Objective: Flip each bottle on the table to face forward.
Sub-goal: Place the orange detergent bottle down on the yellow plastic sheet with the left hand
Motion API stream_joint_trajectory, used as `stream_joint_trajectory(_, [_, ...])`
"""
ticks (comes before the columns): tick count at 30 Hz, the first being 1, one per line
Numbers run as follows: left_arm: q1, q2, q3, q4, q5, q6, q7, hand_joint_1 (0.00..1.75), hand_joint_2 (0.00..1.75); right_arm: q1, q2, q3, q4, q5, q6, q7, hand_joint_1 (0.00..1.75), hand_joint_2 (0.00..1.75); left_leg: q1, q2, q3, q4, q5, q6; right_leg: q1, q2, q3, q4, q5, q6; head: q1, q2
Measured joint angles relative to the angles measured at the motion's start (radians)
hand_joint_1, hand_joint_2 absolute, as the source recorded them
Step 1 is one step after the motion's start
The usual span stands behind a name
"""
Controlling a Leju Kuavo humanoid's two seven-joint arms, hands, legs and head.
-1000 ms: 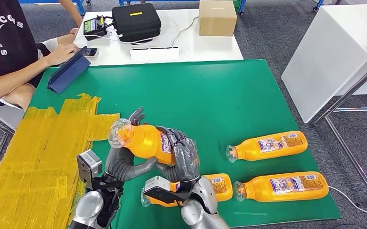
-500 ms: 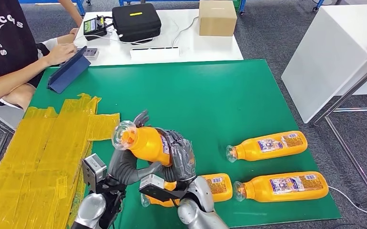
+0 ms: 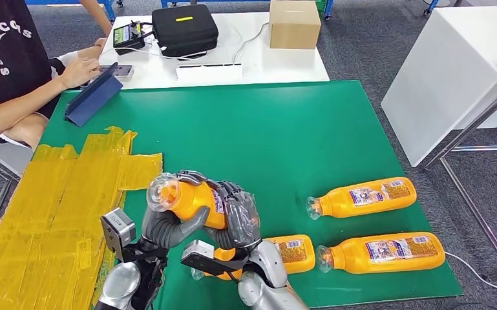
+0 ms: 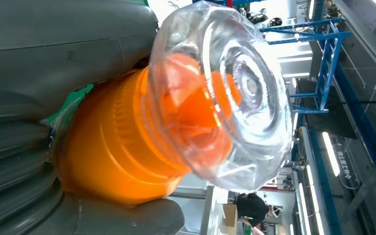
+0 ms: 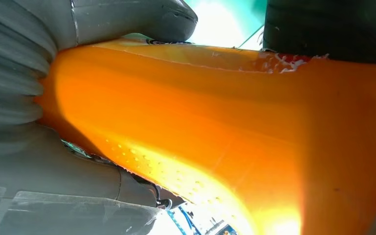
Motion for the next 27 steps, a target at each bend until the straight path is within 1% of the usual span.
stream_joint_trajectory(25, [-0.003, 0.000, 0.004, 0.000, 0.007, 0.000, -0.005, 1.75, 1.75, -0.001, 0.000, 0.023, -0.020, -0.022, 0.000, -0.008, 1.75, 1.75, 0.000, 0.000, 0.000, 0.000, 0.000, 0.000, 0.000, 0.000, 0.000, 0.000, 0.000, 0.000, 0.000, 0.000])
stream_joint_trajectory(26, [-0.003, 0.000, 0.004, 0.000, 0.008, 0.000, -0.005, 1.39, 1.75, -0.001, 0.000, 0.023, -0.020, -0.023, 0.000, -0.009, 1.75, 1.75, 0.000, 0.000, 0.000, 0.000, 0.000, 0.000, 0.000, 0.000, 0.000, 0.000, 0.000, 0.000, 0.000, 0.000])
stream_joint_trajectory(27, [-0.003, 0.000, 0.004, 0.000, 0.008, 0.000, -0.006, 0.95, 1.75, -0.001, 0.000, 0.023, -0.021, -0.023, 0.000, -0.010, 1.75, 1.75, 0.000, 0.000, 0.000, 0.000, 0.000, 0.000, 0.000, 0.000, 0.000, 0.000, 0.000, 0.000, 0.000, 0.000])
